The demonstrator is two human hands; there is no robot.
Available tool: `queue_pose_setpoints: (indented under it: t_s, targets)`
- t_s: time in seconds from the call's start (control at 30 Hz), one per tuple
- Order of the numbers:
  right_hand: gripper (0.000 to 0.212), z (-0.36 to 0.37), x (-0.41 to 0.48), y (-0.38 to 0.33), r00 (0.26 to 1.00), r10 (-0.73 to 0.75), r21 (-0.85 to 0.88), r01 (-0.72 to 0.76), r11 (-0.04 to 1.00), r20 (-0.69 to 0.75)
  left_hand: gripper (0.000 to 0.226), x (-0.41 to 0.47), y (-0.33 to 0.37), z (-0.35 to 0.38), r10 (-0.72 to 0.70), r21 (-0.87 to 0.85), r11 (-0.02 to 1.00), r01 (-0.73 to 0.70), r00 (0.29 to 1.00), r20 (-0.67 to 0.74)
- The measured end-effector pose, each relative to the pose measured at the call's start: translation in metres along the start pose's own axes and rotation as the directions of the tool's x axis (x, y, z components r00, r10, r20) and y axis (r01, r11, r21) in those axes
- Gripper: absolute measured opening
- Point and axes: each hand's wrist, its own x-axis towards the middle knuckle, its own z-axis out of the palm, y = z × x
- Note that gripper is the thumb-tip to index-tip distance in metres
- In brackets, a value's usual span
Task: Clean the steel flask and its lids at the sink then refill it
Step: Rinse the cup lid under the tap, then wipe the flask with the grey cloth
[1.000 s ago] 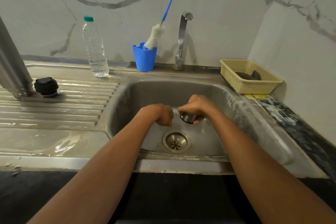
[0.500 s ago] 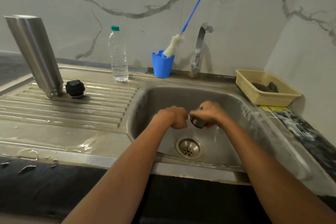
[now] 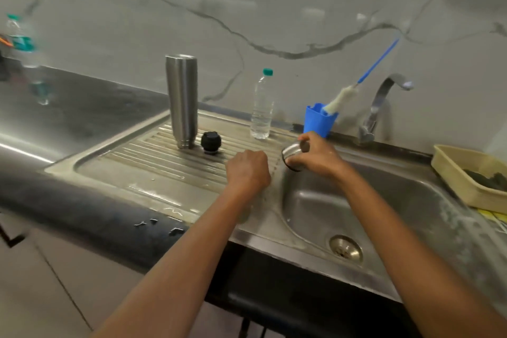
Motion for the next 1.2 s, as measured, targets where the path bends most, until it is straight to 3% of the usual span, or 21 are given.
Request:
queue_pose_setpoints:
  t_s: [0.13, 0.27, 0.53, 0.9, 1.07, 1.2]
  targets:
    - [0.035, 0.045, 0.024, -0.042, 0.994, -0.080, -0.012, 0.082, 0.997, 0.080, 0.029, 0.003, -0.032, -0.005, -0.083, 0.066, 0.994, 0.082, 0.997, 0.002]
    - [0.047, 0.076, 0.035, -0.067, 0.995, -0.059, -0.008, 0.060, 0.998, 0.078, 0.033, 0.008, -0.057, -0.006, -0.115, 0.128, 0.985, 0.113, 0.993, 0.004]
    - [0.046, 0.098, 0.046, -0.084, 0.986, -0.047, -0.121, 0.067, 0.990, 0.161, 0.029, 0.009, -0.077, -0.002, -0.129, 0.101, 0.987, 0.125, 0.991, 0.026]
    - [0.063, 0.076, 0.036, -0.076, 0.990, -0.046, -0.108, 0.061, 0.992, 0.135, 0.034, -0.001, -0.065, -0.013, -0.096, 0.114, 0.989, 0.093, 0.995, 0.025]
    - [0.034, 0.045, 0.013, -0.057, 0.995, -0.037, -0.052, 0.042, 0.998, 0.088, 0.029, -0.009, -0.038, -0.027, -0.046, 0.070, 0.997, 0.046, 0.999, -0.002]
    - [0.026, 0.010, -0.011, -0.031, 0.999, 0.042, -0.047, -0.042, 0.998, 0.018, 0.023, -0.014, 0.004, -0.034, 0.033, 0.065, 0.997, -0.032, 0.999, -0.028]
